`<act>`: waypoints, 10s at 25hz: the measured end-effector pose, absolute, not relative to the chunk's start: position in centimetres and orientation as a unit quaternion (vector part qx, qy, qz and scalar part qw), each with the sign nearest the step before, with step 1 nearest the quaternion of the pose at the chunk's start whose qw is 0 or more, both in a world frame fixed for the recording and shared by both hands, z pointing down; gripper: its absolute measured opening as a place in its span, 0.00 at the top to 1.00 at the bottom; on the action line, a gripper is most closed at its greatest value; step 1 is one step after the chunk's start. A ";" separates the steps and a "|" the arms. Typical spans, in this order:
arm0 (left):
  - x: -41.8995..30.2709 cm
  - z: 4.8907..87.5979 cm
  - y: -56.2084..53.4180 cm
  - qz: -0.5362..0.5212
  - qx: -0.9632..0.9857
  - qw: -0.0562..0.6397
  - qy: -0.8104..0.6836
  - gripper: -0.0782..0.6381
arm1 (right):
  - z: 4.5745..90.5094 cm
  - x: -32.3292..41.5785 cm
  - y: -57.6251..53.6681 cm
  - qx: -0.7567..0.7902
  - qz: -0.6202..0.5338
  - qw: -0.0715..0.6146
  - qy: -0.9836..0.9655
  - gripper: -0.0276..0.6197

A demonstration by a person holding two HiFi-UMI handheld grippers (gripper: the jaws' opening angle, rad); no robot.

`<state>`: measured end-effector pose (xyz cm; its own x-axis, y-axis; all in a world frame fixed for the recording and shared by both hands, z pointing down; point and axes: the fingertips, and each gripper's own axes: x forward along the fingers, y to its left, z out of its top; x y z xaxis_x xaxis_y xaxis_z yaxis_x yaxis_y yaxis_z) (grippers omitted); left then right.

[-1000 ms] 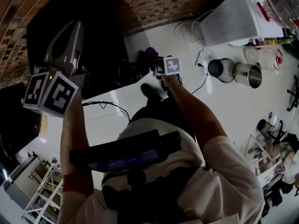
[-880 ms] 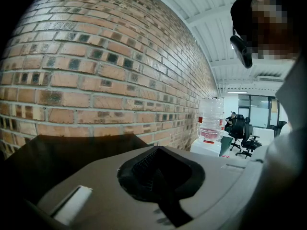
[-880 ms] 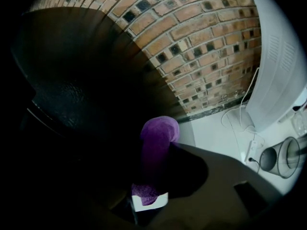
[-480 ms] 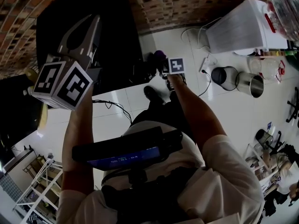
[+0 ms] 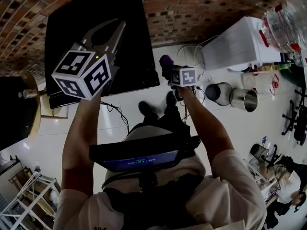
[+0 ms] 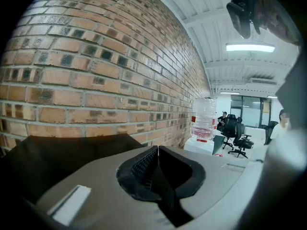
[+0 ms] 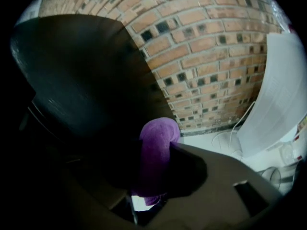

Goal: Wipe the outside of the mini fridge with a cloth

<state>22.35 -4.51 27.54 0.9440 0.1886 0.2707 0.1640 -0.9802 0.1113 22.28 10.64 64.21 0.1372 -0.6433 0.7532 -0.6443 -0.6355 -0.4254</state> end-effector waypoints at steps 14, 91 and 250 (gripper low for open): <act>15.6 24.0 -5.0 0.038 0.986 0.120 0.109 0.70 | 41.9 23.0 12.3 0.775 0.355 0.026 -0.522 0.73; 9.3 30.3 -15.0 0.224 0.894 0.090 -0.376 0.67 | 29.8 17.9 -14.6 0.440 0.115 0.196 -0.869 0.56; -11.2 61.4 -13.6 -0.051 0.663 0.373 -0.648 0.75 | 27.2 4.8 -15.5 0.300 0.091 0.141 -0.939 0.78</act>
<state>-11.24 -13.60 61.39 0.1559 -0.8963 0.4151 -0.8202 0.1167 0.5601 4.85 -15.47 27.17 -0.7801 -0.5385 0.3186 -0.5895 0.8032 -0.0858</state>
